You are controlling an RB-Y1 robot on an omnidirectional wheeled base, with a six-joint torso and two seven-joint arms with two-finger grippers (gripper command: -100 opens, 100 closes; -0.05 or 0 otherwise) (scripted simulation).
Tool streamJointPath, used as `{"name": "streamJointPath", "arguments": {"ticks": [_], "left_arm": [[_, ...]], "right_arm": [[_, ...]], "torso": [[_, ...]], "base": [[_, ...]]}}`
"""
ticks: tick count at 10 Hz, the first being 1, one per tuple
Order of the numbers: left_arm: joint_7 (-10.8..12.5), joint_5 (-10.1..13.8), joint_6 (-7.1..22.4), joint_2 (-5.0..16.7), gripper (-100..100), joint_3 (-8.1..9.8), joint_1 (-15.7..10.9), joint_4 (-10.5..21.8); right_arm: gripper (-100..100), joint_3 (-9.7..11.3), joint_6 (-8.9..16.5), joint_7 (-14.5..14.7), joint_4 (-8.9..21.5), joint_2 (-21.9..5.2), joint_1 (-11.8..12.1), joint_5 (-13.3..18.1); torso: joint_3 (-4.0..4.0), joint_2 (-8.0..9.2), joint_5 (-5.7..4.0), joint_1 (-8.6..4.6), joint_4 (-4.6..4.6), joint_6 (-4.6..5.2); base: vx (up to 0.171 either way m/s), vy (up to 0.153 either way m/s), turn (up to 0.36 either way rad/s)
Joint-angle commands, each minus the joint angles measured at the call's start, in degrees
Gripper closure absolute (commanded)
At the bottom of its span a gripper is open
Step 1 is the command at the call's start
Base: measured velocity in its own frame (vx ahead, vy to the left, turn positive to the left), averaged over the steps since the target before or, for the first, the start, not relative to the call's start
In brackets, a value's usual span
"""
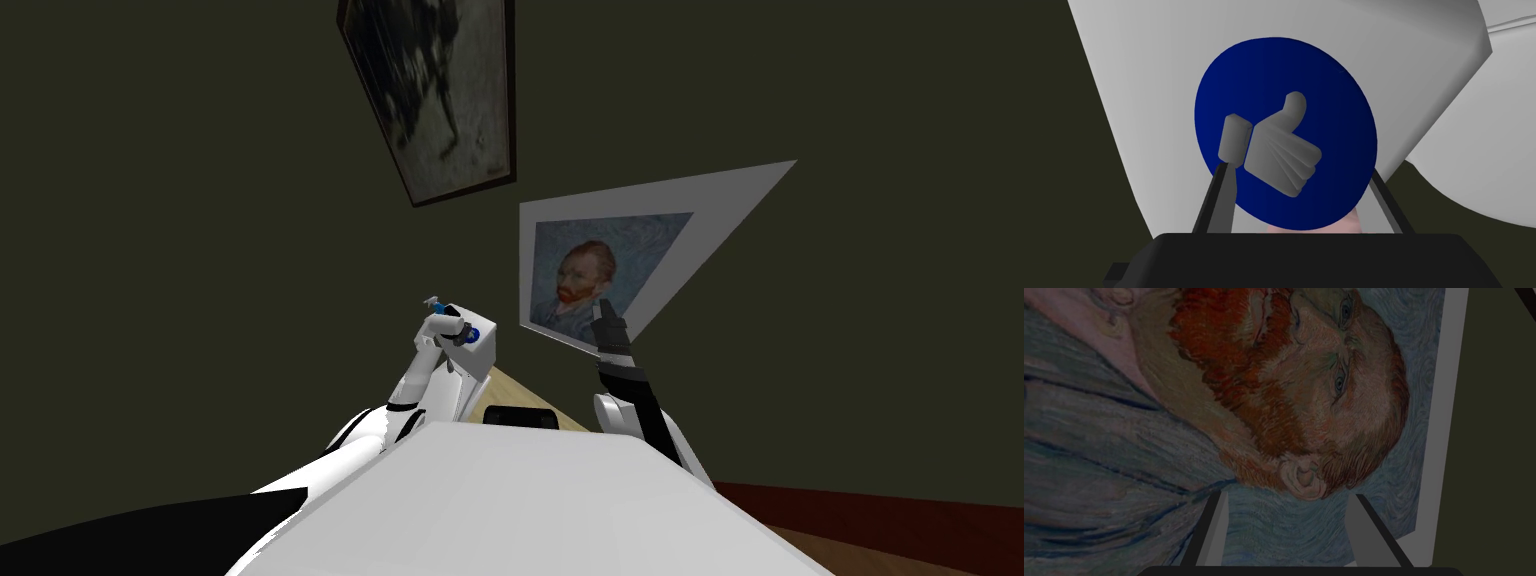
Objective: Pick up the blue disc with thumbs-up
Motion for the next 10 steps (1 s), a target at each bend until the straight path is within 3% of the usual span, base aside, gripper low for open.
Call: {"name": "streamJointPath", "arguments": {"ticks": [1, 4, 5, 6, 8, 9, 10], "left_arm": [[0.00, 0.00, 0.00, 0.00, 100, 0.00, 0.00, 0.00], [-0.03, 0.01, -0.14, 0.00, 100, 0.00, -0.10, -0.09], [-0.04, 0.01, -0.16, 0.00, 0, 0.00, -0.11, -0.10], [0.07, 0.28, 1.74, 0.21, 100, 0.20, -0.08, -1.81], [0.12, 0.62, 3.61, 0.46, 100, 0.44, -0.26, -3.48], [0.05, 0.53, 2.70, 0.39, 100, 0.37, -0.10, -2.92], [0.05, 0.55, 2.92, 0.41, 0, 0.39, -0.11, -3.05]], "right_arm": [[0, 0.00, 0.00, 0.00, 0.00, 0.00, 0.00, 0.00], [0, 0.00, 0.00, 0.00, 0.00, 0.00, 0.00, 0.00], [0, 0.00, 0.00, 0.00, 0.00, 0.00, 0.00, 0.00], [0, 0.00, 0.00, 0.00, 0.00, 0.00, 0.00, 0.00], [0, 0.00, 0.00, 0.00, 0.00, 0.00, 0.00, 0.00], [0, 0.00, 0.00, 0.00, 0.00, 0.00, 0.00, 0.00], [0, 0.00, 0.00, 0.00, 0.00, 0.00, 0.00, 0.00]], "torso": [[0.00, 0.00, 0.00, 0.00, 0.00, 0.00], [-0.06, -0.05, 0.00, 0.00, -0.08, -0.05], [-0.07, -0.07, 0.00, 0.00, -0.09, -0.05], [-0.08, -0.07, 0.00, 0.00, -0.09, -0.05], [-0.04, 0.00, -0.02, -0.04, -0.08, -0.08], [-0.04, 0.01, -0.02, -0.06, -0.09, -0.07], [-0.07, -0.04, -0.01, -0.04, -0.11, -0.06]], "base": [[0.000, 0.000, 0.000], [0.000, 0.000, 0.000], [0.000, 0.000, 0.000], [-0.009, -0.006, 0.030], [-0.015, -0.012, 0.025], [-0.007, -0.006, 0.004], [0.000, 0.000, 0.000]]}}
